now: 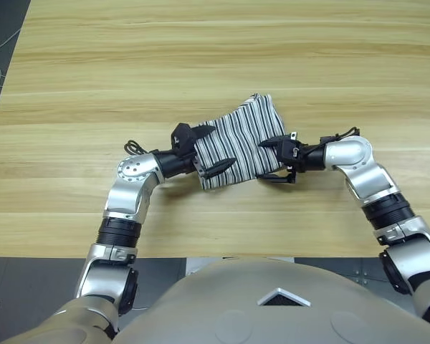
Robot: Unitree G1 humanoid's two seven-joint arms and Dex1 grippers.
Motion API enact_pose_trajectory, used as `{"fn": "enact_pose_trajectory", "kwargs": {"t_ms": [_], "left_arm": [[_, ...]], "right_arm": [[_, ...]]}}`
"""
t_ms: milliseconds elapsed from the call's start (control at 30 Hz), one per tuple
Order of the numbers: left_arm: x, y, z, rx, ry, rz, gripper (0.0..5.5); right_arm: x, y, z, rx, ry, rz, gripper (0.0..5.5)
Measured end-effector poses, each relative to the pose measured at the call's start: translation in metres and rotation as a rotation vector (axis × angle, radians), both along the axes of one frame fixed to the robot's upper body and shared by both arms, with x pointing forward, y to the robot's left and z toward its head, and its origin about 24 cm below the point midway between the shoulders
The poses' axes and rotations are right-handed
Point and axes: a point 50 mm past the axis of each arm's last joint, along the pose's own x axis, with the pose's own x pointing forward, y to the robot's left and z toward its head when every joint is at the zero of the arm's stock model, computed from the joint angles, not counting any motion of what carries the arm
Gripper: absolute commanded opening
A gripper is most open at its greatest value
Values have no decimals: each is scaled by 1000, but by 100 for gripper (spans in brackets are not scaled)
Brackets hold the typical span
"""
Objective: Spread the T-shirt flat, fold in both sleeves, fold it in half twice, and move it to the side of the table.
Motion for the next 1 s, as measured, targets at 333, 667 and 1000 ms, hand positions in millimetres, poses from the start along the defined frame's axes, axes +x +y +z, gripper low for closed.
{"fn": "enact_pose_trajectory", "kwargs": {"t_ms": [333,667,1000], "left_arm": [[11,28,-18,91,44,95,550],[17,23,0,52,-49,88,550],[13,20,38,16,-189,69,550]], "right_arm": [[1,-11,4,-41,30,35,420],[13,-34,12,26,198,-136,420],[51,-43,80,438,427,-340,420]]}}
